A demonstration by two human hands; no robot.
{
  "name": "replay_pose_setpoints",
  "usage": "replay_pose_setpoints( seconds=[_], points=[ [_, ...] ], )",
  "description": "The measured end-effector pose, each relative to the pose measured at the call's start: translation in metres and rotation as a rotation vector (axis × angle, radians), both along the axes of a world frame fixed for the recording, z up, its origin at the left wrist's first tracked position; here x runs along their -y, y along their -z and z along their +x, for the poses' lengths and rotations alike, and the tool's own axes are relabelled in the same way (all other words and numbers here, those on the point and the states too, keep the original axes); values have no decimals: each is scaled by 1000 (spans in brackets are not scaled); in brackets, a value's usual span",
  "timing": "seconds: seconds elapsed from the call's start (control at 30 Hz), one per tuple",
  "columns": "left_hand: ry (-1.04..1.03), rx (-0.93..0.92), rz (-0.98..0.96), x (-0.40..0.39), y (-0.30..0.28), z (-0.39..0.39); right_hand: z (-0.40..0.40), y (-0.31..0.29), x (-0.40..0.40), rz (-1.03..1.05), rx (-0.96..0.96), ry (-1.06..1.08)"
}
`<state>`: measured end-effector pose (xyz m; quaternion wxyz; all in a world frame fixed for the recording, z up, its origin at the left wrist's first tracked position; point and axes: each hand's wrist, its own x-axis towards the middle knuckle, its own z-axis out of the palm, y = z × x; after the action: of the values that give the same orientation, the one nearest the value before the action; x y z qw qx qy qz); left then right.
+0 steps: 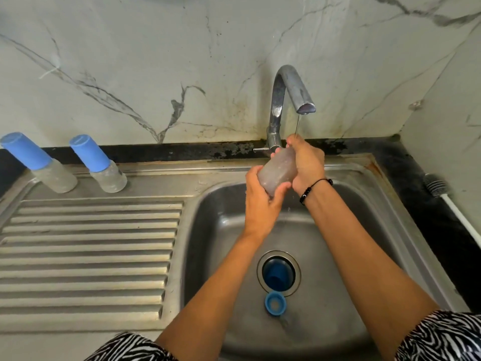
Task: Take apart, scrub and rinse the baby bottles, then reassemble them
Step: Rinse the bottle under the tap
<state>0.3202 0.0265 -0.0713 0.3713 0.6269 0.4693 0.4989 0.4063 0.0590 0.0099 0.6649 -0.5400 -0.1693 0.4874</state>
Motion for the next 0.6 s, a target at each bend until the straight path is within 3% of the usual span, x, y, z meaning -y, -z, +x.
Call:
replay_pose_setpoints(
  seconds=[0.17,0.27,0.33,0.5,0.6],
  points=[
    [241,719,-631,3,-16,6,4,3,4,234,371,-170],
    [288,652,-929,-7,-29,1,10,-2,7,344,407,-335],
    [285,621,-963,-9,-33,2,12,-1,6,339,427,-346],
    [137,946,-816,-4,-31,12,6,11,-3,55,495,-36],
    [151,954,-721,-2,-26,9,1,16,9,20,575,-136]
  ],
)
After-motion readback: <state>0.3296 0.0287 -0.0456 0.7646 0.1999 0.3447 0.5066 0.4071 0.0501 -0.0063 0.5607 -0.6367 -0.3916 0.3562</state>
